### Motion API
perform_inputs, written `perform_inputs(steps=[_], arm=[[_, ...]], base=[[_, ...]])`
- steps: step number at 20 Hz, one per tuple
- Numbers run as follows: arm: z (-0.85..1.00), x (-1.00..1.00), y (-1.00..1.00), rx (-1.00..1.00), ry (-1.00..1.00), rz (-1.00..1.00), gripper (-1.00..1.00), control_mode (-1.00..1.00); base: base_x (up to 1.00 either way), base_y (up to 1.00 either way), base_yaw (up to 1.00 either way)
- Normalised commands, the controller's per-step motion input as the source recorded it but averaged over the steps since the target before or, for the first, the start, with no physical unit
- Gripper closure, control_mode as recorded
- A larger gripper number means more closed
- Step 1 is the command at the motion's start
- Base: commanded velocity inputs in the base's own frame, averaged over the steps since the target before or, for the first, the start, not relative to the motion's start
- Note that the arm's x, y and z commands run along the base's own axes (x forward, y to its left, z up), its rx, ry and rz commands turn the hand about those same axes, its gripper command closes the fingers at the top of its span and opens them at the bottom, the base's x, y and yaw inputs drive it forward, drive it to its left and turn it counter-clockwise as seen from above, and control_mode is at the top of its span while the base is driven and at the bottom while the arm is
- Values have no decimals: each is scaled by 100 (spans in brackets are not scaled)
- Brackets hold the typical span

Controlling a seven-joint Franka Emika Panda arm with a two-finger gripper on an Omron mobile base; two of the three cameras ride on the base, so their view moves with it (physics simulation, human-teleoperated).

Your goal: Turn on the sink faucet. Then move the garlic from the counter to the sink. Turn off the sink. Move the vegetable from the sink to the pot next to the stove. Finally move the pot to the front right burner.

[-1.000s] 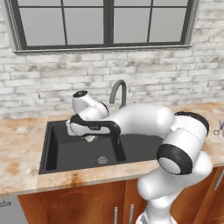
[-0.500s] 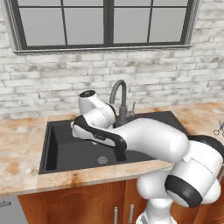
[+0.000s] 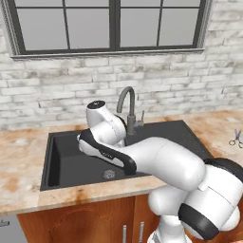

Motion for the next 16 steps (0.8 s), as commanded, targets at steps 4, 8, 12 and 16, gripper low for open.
perform_inputs(steps=[4,8,12,16], arm=[[0,0,0,0,0,0,100,100],[0,0,0,0,0,0,100,100],[0,0,0,0,0,0,100,100],[0,0,0,0,0,0,100,100]], base=[[-20,0,-33],[-25,-11,-40],[-32,-18,-44],[-46,-27,-45]])
